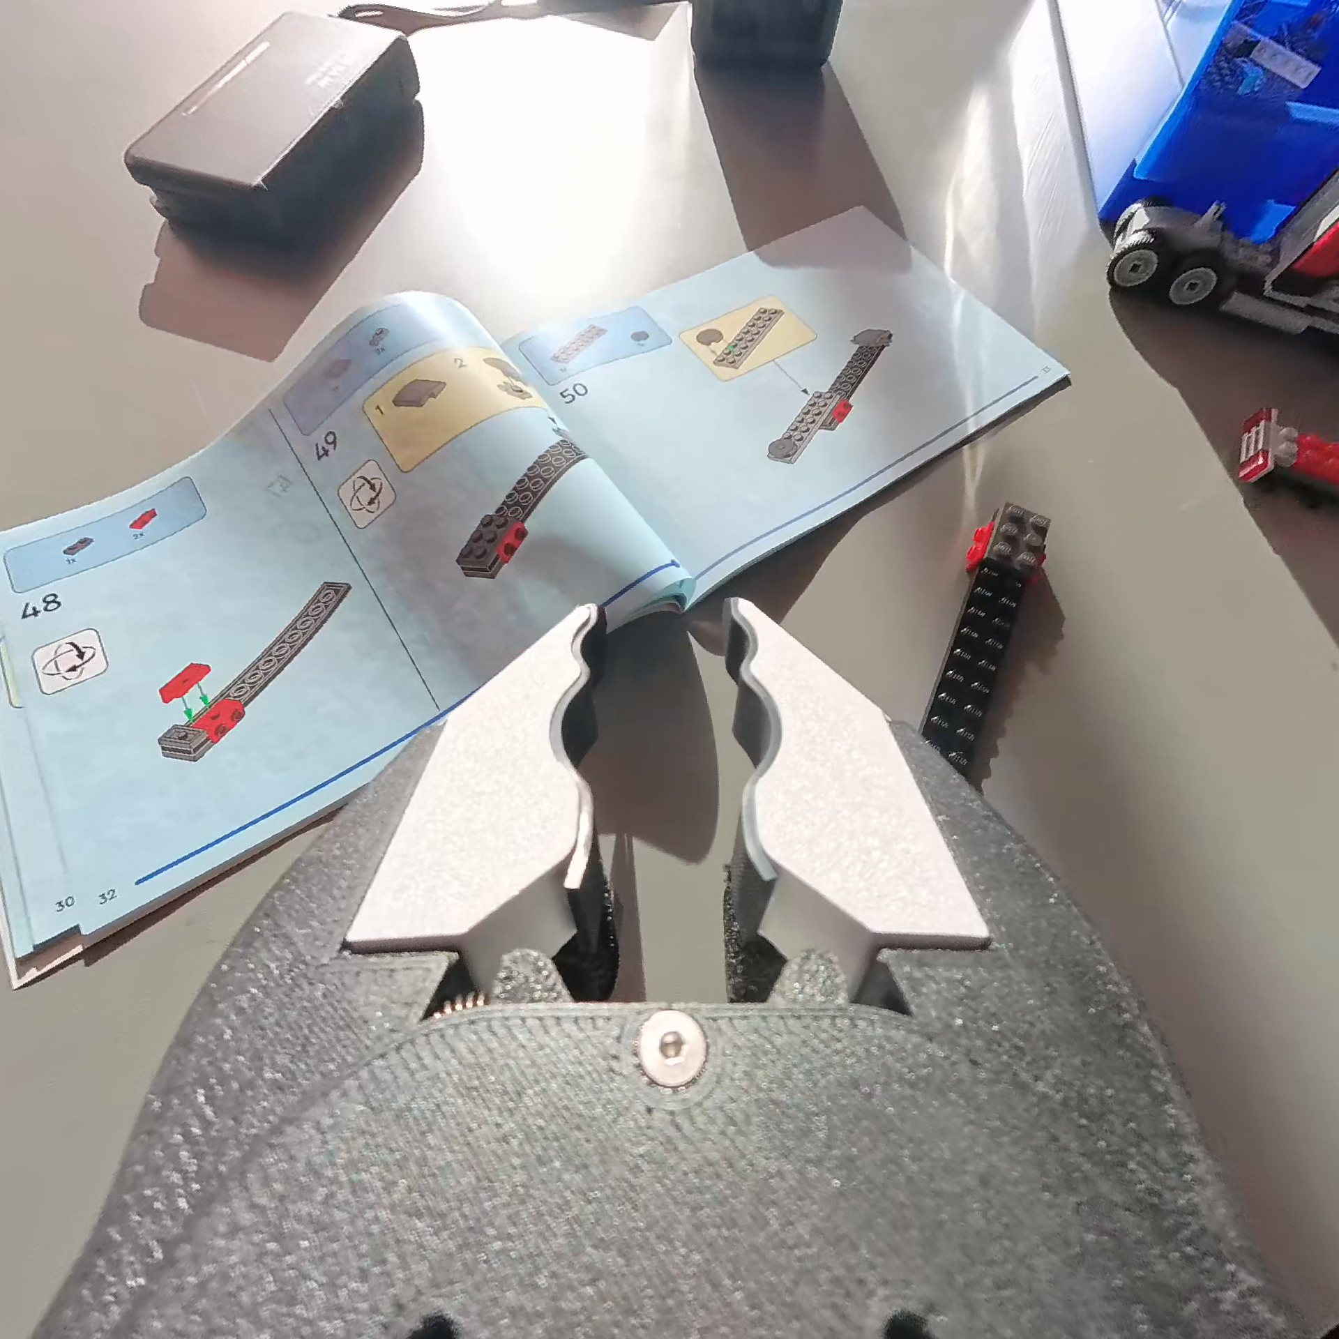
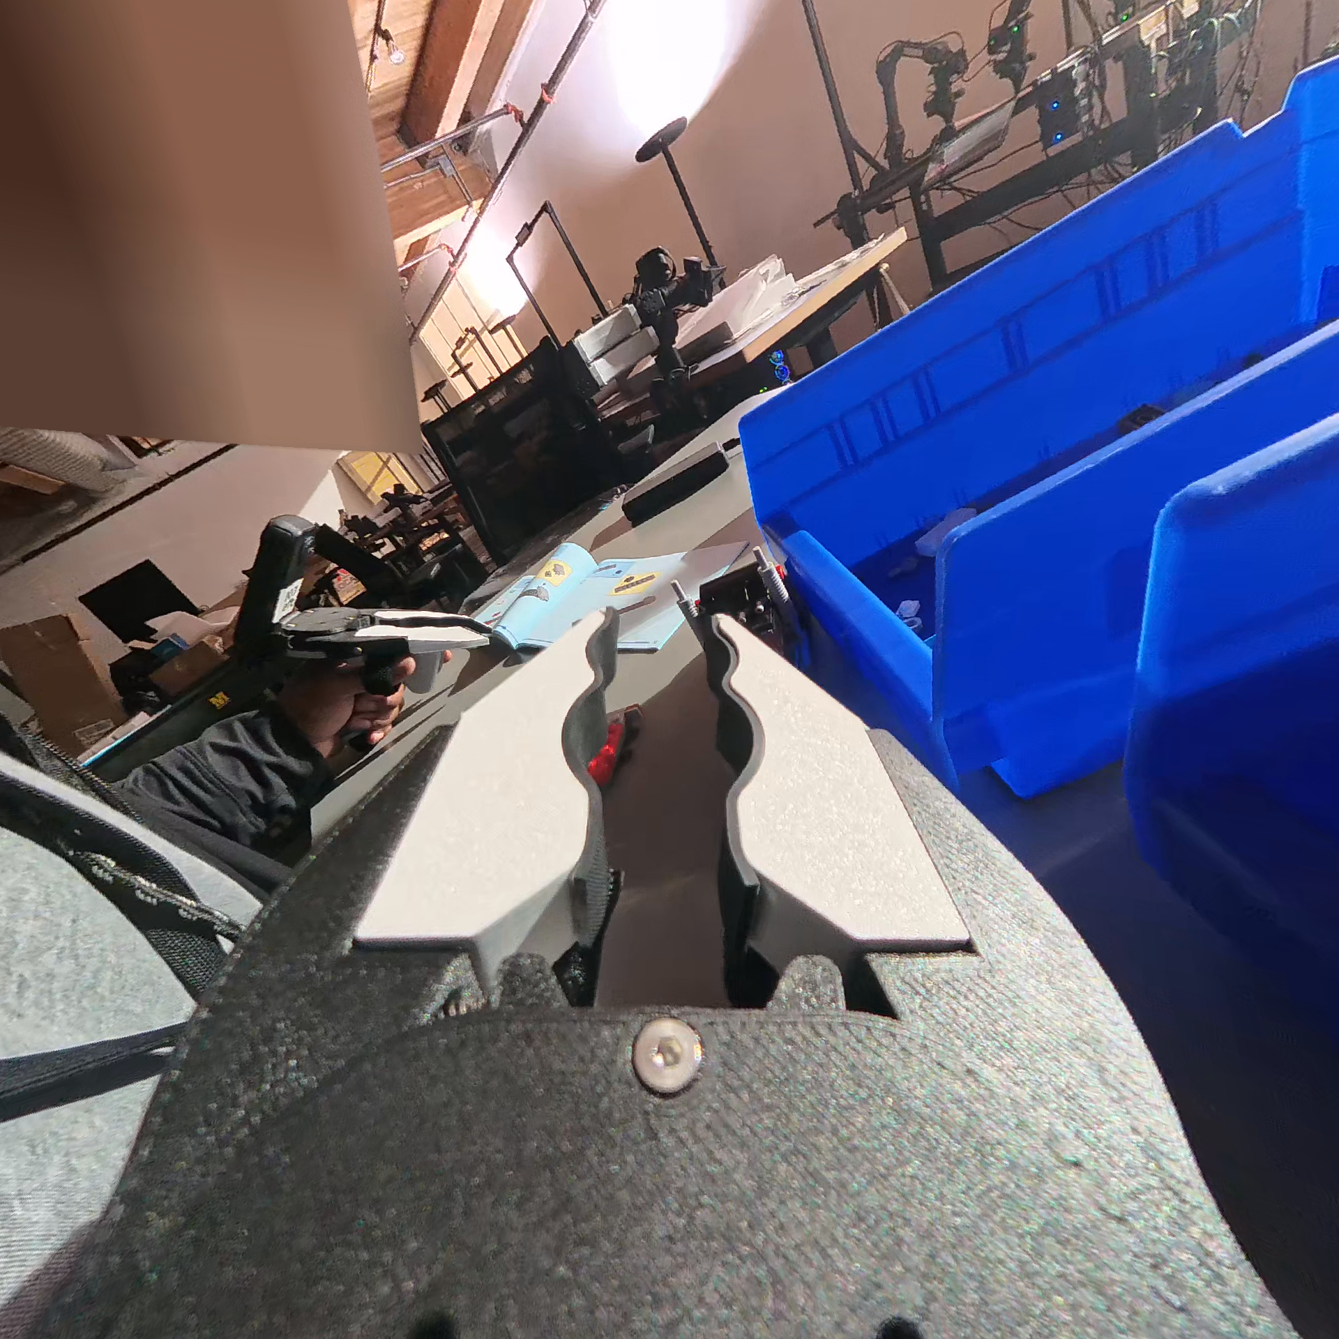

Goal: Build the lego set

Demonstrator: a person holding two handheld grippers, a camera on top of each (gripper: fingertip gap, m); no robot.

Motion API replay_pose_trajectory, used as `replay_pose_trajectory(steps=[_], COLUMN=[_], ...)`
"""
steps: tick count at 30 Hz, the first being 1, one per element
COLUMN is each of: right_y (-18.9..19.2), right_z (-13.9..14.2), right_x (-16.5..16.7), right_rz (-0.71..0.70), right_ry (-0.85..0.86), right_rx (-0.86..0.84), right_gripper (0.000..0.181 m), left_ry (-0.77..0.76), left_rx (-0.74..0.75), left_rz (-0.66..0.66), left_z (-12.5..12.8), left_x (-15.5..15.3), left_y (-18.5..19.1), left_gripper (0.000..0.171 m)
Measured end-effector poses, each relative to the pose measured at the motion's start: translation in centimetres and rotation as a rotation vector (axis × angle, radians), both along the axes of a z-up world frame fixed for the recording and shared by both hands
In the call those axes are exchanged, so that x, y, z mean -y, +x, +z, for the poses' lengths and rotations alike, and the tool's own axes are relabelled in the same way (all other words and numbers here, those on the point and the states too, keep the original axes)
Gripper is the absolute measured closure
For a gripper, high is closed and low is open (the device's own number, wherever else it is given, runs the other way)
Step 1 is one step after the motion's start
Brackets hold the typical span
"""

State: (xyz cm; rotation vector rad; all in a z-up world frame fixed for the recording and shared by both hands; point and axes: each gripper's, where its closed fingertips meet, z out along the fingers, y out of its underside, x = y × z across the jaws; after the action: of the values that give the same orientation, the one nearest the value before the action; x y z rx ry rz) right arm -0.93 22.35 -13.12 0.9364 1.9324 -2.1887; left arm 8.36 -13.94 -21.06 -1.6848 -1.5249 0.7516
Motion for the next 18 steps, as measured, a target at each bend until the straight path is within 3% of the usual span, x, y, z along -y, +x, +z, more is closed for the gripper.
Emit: replay_pose_trajectory(steps=[18], right_y=[0.02], right_z=[0.03], right_x=[-0.04], right_rz=[0.010], right_ry=[-0.015], right_rx=[0.008], right_gripper=[0.156], left_ry=[-0.002], left_rx=[0.002], left_rz=[-0.002], left_z=[-0.05], left_x=[-0.04], left_y=[-0.01], left_gripper=[0.138])
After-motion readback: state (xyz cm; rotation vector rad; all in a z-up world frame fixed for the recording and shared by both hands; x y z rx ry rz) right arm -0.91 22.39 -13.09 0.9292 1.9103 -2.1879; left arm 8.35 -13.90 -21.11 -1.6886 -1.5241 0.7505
